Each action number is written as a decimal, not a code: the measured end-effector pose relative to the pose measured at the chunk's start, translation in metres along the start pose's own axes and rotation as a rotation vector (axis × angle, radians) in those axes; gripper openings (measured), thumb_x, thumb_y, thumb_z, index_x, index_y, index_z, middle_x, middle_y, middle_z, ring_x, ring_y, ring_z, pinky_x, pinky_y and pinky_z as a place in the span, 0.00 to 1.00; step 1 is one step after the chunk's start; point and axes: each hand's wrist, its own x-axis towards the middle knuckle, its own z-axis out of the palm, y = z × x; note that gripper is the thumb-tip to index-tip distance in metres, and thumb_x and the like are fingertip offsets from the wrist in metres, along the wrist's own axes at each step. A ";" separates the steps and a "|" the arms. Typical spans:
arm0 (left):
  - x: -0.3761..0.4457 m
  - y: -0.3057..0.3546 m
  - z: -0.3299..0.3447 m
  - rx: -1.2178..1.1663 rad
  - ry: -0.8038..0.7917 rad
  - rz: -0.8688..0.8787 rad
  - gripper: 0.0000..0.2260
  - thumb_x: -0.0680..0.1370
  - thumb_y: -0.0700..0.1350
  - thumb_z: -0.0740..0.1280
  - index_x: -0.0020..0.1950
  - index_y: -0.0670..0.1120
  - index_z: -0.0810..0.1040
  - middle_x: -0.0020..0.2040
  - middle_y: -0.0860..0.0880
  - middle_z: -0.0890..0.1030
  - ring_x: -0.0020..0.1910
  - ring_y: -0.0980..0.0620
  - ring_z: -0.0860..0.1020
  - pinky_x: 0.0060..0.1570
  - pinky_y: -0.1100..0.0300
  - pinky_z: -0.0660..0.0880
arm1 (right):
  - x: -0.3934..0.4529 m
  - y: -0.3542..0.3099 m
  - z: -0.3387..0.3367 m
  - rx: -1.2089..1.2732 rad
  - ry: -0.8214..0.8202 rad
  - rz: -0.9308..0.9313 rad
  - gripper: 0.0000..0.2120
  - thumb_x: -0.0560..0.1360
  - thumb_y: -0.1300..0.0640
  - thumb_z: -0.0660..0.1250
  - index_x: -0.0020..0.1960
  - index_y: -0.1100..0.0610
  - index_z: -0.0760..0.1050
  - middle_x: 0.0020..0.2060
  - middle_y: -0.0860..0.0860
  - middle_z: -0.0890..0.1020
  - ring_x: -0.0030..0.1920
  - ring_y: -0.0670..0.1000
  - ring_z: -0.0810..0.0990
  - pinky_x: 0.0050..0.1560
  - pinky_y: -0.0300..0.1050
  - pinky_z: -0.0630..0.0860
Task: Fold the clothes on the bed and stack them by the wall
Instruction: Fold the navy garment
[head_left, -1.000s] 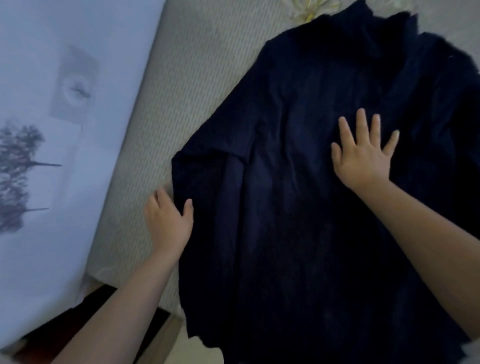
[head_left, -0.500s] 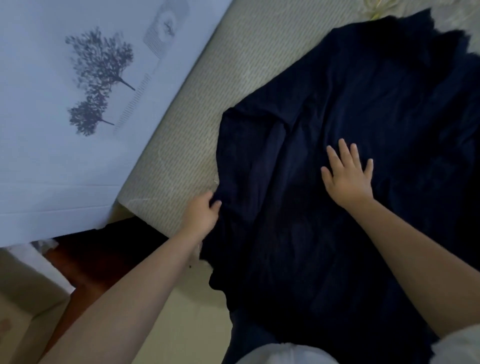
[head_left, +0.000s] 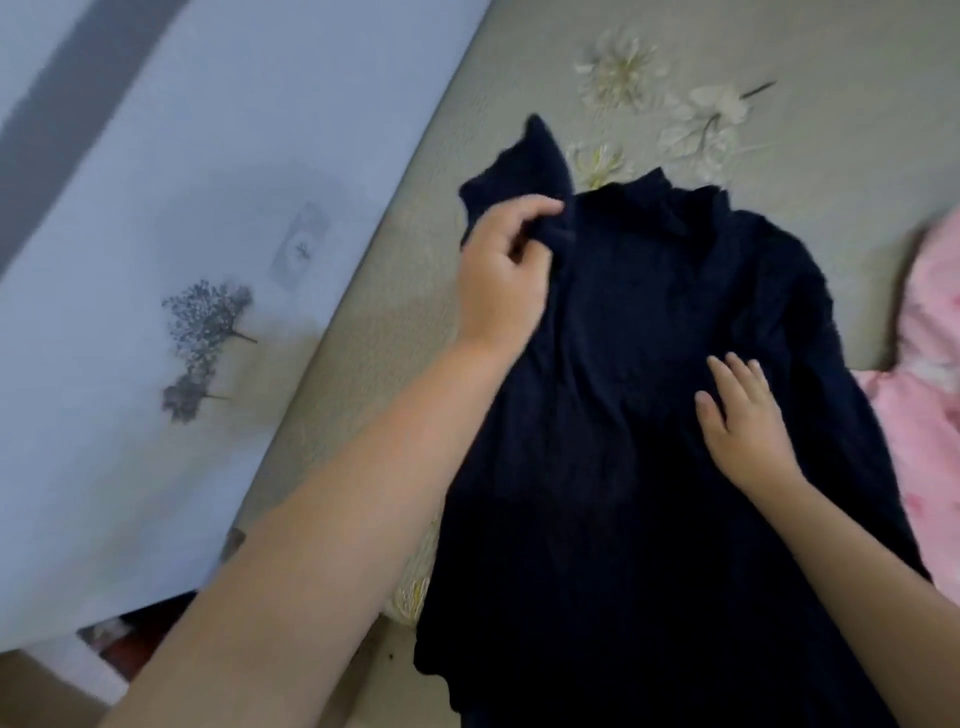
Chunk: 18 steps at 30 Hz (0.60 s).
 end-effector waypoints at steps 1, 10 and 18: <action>-0.010 0.006 0.021 0.064 -0.205 0.143 0.14 0.67 0.29 0.60 0.46 0.42 0.80 0.46 0.46 0.80 0.51 0.48 0.77 0.58 0.66 0.68 | -0.003 0.009 -0.009 0.041 0.049 0.029 0.22 0.79 0.59 0.57 0.71 0.63 0.61 0.73 0.59 0.60 0.75 0.57 0.51 0.72 0.52 0.51; -0.080 -0.096 0.031 0.729 -0.858 0.125 0.17 0.76 0.35 0.61 0.65 0.42 0.73 0.66 0.44 0.71 0.67 0.48 0.65 0.66 0.61 0.58 | -0.028 0.067 -0.008 0.091 0.200 0.153 0.15 0.75 0.65 0.63 0.61 0.70 0.72 0.58 0.65 0.77 0.68 0.63 0.65 0.68 0.52 0.59; -0.034 -0.155 0.035 0.896 -0.579 -0.034 0.23 0.77 0.39 0.63 0.71 0.40 0.63 0.68 0.37 0.65 0.66 0.40 0.65 0.65 0.49 0.64 | 0.045 0.042 0.013 -0.176 0.091 -0.103 0.24 0.76 0.57 0.63 0.71 0.57 0.63 0.71 0.59 0.63 0.74 0.61 0.54 0.72 0.58 0.52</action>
